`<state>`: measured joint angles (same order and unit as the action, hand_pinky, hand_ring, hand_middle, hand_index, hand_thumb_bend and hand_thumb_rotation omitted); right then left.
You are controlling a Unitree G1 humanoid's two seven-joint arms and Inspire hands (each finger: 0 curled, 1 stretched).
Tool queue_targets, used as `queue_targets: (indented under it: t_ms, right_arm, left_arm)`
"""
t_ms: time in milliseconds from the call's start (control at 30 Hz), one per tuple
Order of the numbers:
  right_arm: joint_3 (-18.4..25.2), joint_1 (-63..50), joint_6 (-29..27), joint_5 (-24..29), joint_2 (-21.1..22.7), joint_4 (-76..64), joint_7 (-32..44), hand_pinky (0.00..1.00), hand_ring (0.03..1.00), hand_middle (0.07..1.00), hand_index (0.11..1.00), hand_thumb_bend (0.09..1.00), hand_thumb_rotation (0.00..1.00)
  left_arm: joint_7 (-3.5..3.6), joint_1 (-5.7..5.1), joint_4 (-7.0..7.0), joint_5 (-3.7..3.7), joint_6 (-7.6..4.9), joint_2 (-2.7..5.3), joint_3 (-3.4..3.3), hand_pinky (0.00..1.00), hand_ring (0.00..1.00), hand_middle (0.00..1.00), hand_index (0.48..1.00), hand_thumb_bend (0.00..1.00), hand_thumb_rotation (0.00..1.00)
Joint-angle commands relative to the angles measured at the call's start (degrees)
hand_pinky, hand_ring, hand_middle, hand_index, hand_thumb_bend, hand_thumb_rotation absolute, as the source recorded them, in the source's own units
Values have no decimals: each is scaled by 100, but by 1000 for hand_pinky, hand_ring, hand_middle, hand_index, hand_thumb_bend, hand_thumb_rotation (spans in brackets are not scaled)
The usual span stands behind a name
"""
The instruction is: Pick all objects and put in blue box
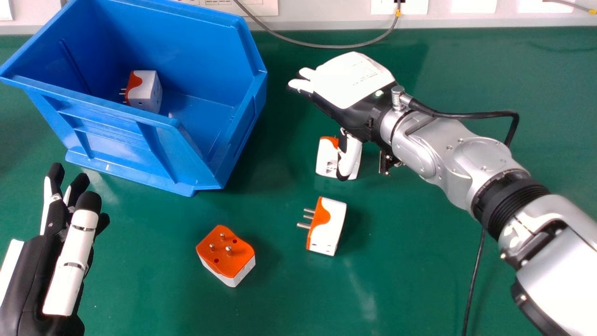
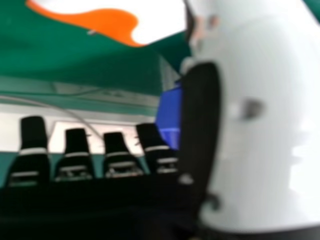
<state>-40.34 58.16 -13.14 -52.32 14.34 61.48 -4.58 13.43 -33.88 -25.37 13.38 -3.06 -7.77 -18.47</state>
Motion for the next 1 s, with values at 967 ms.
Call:
queue_targets:
  t_ms: [967]
  right_arm:
    - [-241,-38,233,-46,-428,984,-404,758,877,911,855,861,117]
  left_arm:
    - [-14,-260,-416,111,12,-9,-137,940,1000,1000,1000,475,831]
